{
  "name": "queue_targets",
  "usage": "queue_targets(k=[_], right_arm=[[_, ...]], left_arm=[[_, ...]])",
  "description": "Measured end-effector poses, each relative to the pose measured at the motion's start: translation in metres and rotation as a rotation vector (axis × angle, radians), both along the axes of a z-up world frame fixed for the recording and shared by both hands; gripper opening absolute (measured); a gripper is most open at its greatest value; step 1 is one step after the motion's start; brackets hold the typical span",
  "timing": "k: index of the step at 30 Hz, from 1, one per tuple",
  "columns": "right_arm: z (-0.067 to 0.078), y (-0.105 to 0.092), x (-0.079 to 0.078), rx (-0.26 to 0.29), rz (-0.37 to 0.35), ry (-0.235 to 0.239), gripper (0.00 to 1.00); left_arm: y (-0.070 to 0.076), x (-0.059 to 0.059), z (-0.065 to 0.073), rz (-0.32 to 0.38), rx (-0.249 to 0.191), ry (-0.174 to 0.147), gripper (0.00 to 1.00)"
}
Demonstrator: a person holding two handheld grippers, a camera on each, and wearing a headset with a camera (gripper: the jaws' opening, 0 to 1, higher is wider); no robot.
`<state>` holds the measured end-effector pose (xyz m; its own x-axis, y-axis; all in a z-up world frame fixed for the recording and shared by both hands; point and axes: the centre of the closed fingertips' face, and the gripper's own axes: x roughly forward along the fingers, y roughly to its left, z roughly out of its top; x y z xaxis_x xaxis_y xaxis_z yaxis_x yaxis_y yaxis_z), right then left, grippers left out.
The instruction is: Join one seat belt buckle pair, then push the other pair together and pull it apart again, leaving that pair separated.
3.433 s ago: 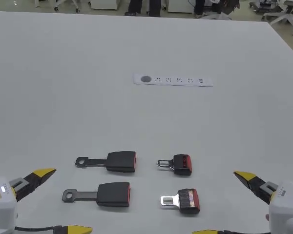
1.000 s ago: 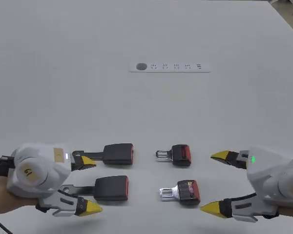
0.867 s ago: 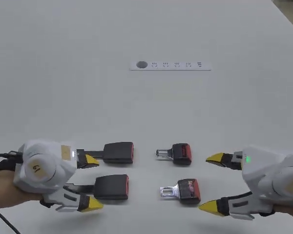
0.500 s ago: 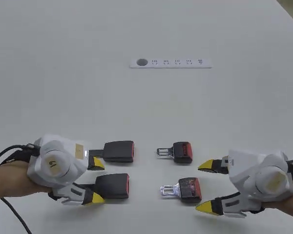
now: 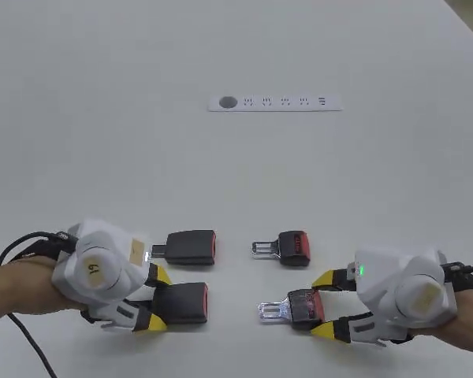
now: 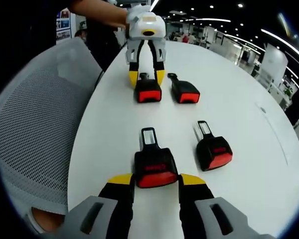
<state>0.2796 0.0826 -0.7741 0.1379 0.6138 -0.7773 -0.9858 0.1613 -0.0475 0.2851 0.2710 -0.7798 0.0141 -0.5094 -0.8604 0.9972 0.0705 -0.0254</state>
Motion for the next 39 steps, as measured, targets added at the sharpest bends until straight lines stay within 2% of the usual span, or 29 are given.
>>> queue_targets(k=[11,23,39], right_arm=[[0.0,0.001,0.0,-0.009,0.032,-0.024,0.31],[0.002,0.003,0.001,-0.015,0.027,-0.026,0.3],[-0.001,0.025,0.003,0.008,0.019,-0.013,0.3]], left_arm=[[0.0,-0.001,0.0,-0.005,0.001,0.005,0.33],[0.001,-0.001,0.0,-0.019,0.015,0.014,0.32],[-0.001,-0.003,0.001,-0.016,0.037,0.026,0.32]])
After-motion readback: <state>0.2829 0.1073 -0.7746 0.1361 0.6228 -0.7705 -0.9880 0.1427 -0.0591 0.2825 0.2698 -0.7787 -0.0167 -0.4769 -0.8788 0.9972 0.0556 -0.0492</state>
